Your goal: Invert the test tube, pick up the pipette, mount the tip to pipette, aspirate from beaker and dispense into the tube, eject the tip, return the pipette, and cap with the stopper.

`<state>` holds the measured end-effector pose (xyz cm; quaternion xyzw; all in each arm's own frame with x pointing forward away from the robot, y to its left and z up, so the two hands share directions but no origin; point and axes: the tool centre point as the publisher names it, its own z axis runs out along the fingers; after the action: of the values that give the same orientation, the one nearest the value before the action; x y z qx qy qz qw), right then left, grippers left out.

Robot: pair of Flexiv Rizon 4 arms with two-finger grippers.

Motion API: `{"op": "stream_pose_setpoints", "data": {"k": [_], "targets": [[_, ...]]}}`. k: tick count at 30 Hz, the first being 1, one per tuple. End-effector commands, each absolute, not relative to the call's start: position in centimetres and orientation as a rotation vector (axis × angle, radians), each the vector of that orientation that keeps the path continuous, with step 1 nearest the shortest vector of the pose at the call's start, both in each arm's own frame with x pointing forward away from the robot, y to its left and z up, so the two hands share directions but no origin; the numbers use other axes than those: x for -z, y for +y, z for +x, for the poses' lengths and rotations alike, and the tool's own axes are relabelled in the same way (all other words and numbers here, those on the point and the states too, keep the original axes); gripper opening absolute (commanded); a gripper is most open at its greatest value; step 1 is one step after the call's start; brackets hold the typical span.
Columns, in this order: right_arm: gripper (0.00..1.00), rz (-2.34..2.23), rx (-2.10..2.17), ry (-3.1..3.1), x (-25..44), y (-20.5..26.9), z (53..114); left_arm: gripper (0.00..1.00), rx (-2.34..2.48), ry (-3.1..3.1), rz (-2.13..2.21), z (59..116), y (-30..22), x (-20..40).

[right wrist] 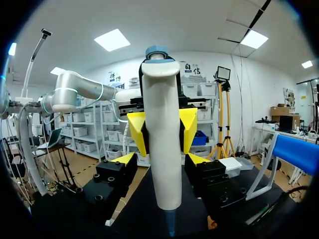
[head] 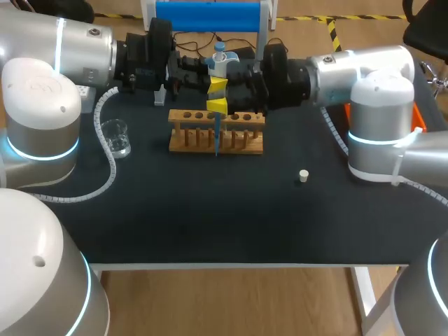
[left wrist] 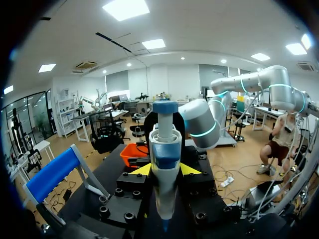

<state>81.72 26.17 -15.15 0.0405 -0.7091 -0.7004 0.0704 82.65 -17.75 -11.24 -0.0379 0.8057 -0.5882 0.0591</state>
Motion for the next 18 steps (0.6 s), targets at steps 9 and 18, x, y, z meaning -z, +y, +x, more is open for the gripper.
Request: {"op": "stream_pose_setpoints", "data": {"k": [9,18], "targets": [[0.49,0.139,2.110,-2.120,15.20,26.46,81.83,0.00,1.785,2.434,-0.114,82.55,-17.70,11.27],[0.00,0.144,2.118,-2.117,15.15,26.38,81.86,0.00,1.785,2.434,-0.114,82.55,-17.70,11.27]]}}
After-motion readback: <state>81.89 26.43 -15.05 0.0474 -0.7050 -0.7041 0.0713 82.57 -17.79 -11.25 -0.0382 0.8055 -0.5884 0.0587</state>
